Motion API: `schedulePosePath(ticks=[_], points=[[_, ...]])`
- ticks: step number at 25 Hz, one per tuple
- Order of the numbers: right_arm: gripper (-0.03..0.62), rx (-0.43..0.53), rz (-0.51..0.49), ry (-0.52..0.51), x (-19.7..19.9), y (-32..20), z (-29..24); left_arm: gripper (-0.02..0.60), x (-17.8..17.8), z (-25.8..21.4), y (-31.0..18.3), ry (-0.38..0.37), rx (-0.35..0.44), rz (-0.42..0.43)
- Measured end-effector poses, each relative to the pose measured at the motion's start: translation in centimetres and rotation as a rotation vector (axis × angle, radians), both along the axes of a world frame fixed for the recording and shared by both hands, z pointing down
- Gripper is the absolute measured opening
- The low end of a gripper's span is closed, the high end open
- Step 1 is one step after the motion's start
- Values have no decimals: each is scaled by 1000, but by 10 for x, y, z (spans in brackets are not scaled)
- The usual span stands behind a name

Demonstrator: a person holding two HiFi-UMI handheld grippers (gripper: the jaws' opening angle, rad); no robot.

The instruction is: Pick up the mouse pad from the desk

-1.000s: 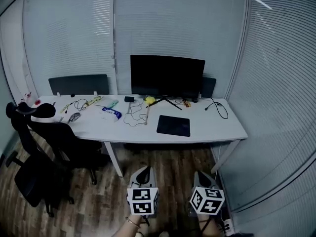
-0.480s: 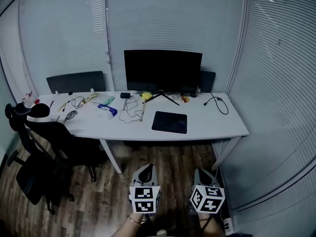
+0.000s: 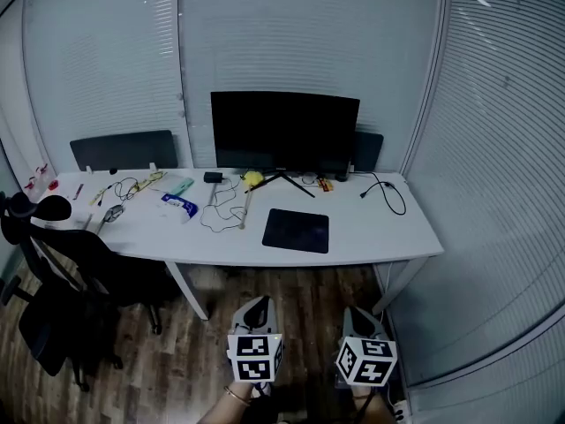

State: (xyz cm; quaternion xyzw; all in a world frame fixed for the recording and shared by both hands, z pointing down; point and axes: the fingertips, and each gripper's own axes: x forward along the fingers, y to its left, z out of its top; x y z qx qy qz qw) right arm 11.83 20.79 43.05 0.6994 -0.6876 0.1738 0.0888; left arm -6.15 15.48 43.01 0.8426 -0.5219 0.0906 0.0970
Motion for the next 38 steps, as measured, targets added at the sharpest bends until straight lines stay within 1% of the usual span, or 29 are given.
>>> schedulePosePath(ticks=[11, 21, 26, 32, 38], points=[[34, 13, 26, 11, 3, -95, -17, 5, 0, -16, -104, 8, 31, 19], [34, 9, 54, 16, -4, -163, -15, 5, -7, -9, -175, 16, 21, 43], [34, -10, 71, -18, -10, -180, -5, 5, -13, 3, -195, 9, -6, 55], [34, -62, 101, -53, -5, -186, 13, 5, -12, 22, -202, -7, -58, 66], [34, -62, 104, -70, 2, -203, 21, 5, -14, 33, -212, -31, -74, 50]])
